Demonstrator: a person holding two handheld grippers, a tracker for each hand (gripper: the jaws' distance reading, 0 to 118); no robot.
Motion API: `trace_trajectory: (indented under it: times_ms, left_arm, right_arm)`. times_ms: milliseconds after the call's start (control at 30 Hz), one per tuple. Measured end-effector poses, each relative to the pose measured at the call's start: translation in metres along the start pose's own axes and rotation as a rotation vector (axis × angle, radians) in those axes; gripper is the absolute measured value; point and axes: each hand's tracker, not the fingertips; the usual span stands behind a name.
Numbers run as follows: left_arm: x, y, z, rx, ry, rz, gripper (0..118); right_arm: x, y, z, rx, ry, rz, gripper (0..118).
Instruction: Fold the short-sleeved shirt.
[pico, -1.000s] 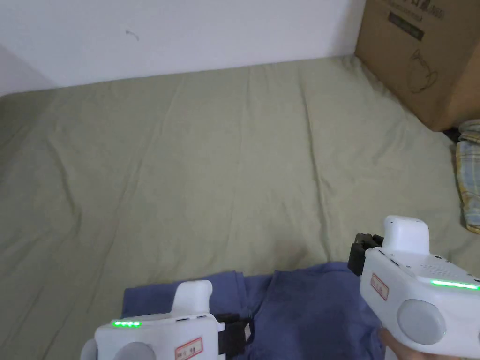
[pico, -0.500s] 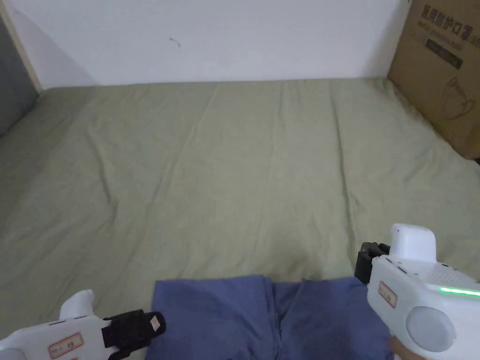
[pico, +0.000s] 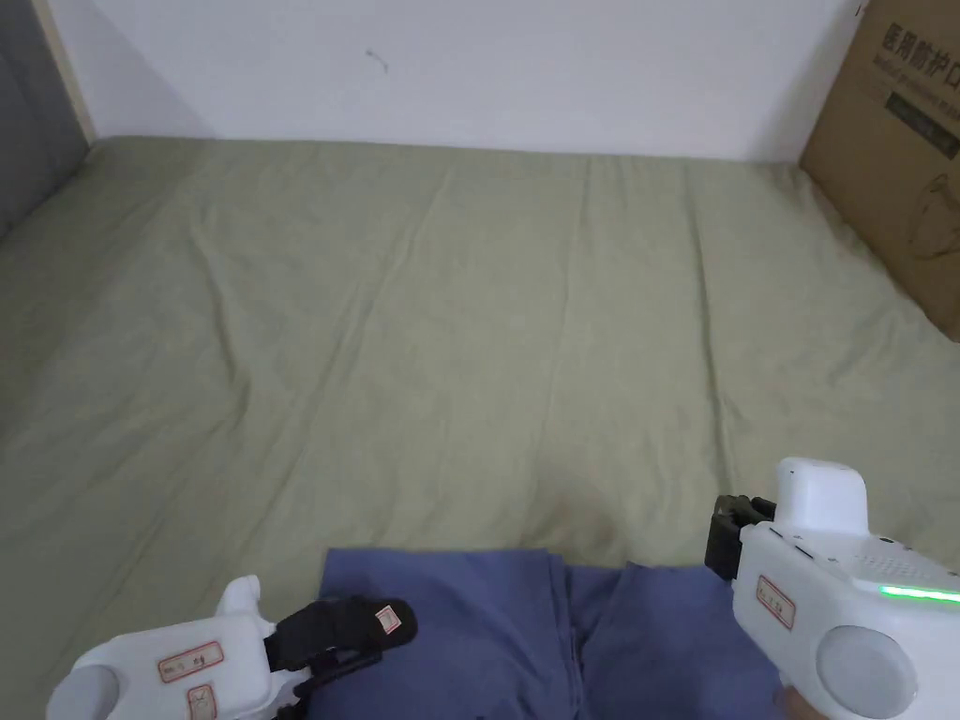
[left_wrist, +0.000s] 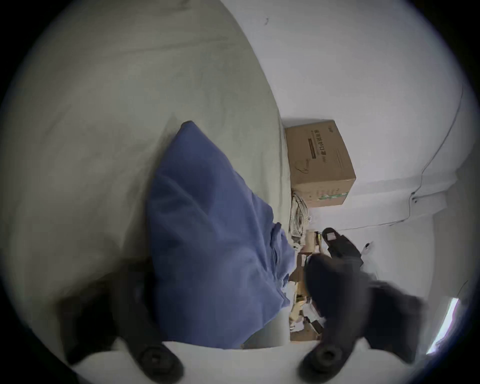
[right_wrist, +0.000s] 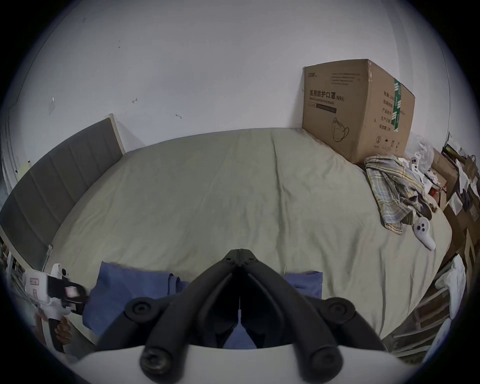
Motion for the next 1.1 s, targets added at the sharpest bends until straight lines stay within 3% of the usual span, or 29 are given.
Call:
trace_trajectory:
  times_ms: [33,67,167,233,400,533,767,1100]
  left_arm:
    - [-0.006,0.002,-0.006,0.001,0.073,0.006,24]
    - [-0.011,0.003,-0.01,-0.025,0.115,0.012,14]
    - [-0.021,0.007,0.004,-0.032,-0.042,0.083,14]
    - [-0.02,0.015,0.021,-0.042,0.032,-0.015,13]
    - [-0.032,0.03,0.08,0.036,0.095,0.017,13]
    - [-0.027,0.039,0.132,0.072,0.159,-0.045,13]
    - [-0.003,0.045,0.156,0.112,0.297,-0.111,13]
    - [0.156,0.009,0.087,0.086,0.404,-0.513,13]
  right_arm:
    - [0.0,0.0,-0.001,-0.005,-0.001,-0.005,1]
    - [0.0,0.0,-0.002,-0.009,-0.002,-0.008,1]
    - [-0.001,0.001,0.0,-0.013,-0.012,0.011,1]
    - [-0.001,0.003,-0.001,-0.011,-0.022,0.021,1]
    - [-0.007,0.006,-0.001,-0.011,-0.013,0.002,1]
    - [-0.016,0.005,-0.001,-0.007,-0.006,0.022,1]
    - [-0.028,-0.002,0.0,-0.016,0.023,0.043,1]
    - [0.001,-0.002,0.012,0.008,0.034,-0.014,1]
